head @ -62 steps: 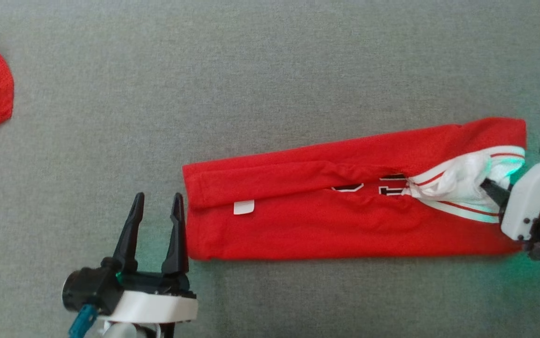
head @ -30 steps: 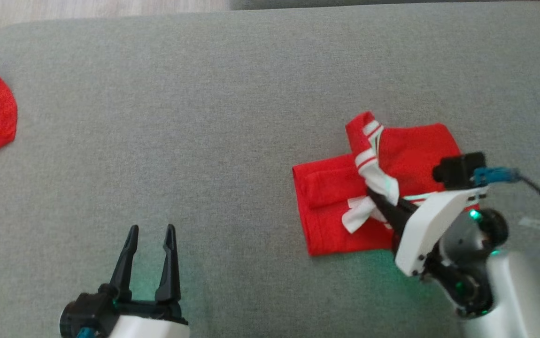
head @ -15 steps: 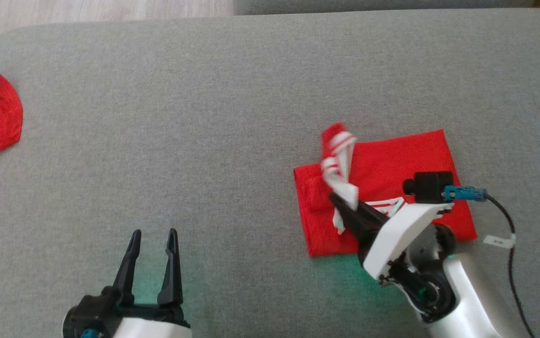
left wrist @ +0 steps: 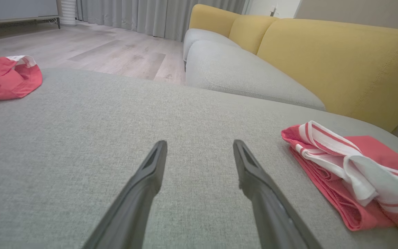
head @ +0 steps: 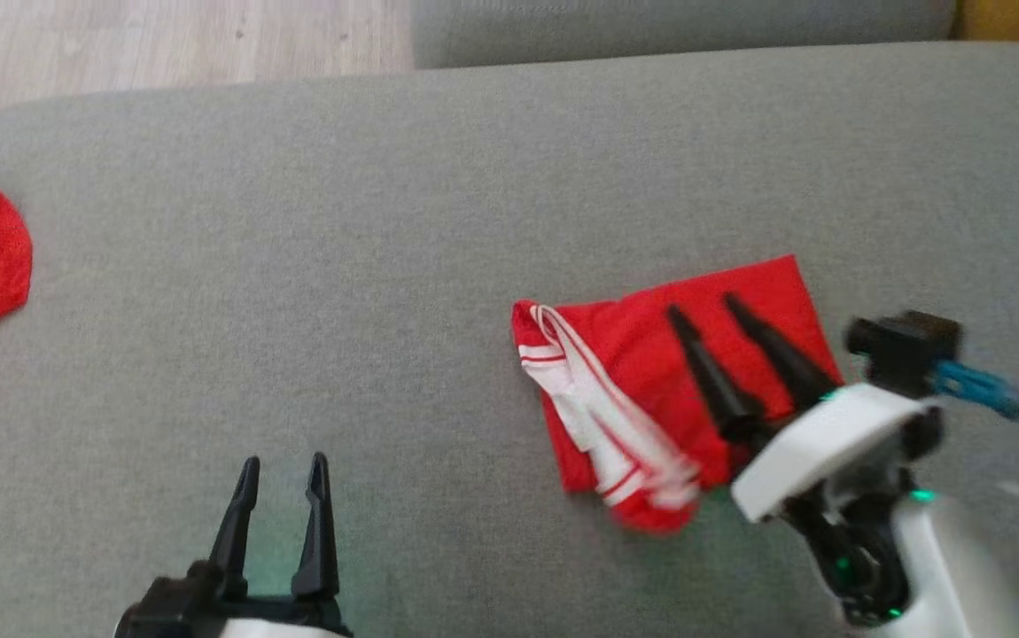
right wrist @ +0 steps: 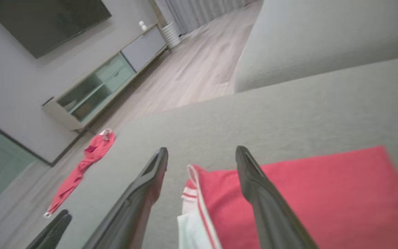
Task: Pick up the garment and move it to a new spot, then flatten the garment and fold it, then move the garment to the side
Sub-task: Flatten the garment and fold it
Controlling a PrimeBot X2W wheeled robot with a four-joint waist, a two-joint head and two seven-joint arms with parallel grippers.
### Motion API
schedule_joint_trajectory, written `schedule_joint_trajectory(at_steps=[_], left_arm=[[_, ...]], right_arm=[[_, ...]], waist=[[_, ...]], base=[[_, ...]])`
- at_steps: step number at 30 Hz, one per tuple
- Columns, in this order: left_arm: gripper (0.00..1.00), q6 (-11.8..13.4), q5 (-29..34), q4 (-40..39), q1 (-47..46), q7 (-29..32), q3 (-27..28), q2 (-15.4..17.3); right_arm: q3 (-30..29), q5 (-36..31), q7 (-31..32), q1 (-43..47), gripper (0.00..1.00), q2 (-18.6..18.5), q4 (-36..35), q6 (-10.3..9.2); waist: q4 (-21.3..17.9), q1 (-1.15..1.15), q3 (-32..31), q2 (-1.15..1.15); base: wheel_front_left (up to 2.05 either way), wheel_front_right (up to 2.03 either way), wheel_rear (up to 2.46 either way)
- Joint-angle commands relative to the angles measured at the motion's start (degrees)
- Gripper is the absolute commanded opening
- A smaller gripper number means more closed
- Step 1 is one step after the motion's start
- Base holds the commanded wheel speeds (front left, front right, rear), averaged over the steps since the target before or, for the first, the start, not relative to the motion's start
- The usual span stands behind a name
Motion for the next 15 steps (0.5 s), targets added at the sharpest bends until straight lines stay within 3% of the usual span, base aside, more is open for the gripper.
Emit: schedule_joint_trajectory(at_steps=[1,5,15], left_arm=[[1.00,0.1,-0.1,-1.8,-0.3,-0.5,1.9,-0.2],[1.00,-0.1,0.1,-1.9,-0.2,-0.5,1.9,-0.2],[1.00,-0.4,0.7,-1.4,1.6,-0.5,2.7,-0.2]], right_arm=[[-0.2,-2.7,-1.9,0.1,1.00,0.2,-3.2,0.44],[-4.6,-12.5,-9.6,3.3,1.00,-2.6,-3.1,0.44],[-13.6,-22.7,-28.6,10.9,1.00,-2.3,7.4,0.44]], waist=[[-0.5,0.00,-0.7,0.00],[-0.7,0.00,-1.8,0.00],[0.0,0.00,-6.0,0.00]], base=[[0.00,0.00,0.00],[0.00,0.00,0.00],[0.00,0.00,0.00]])
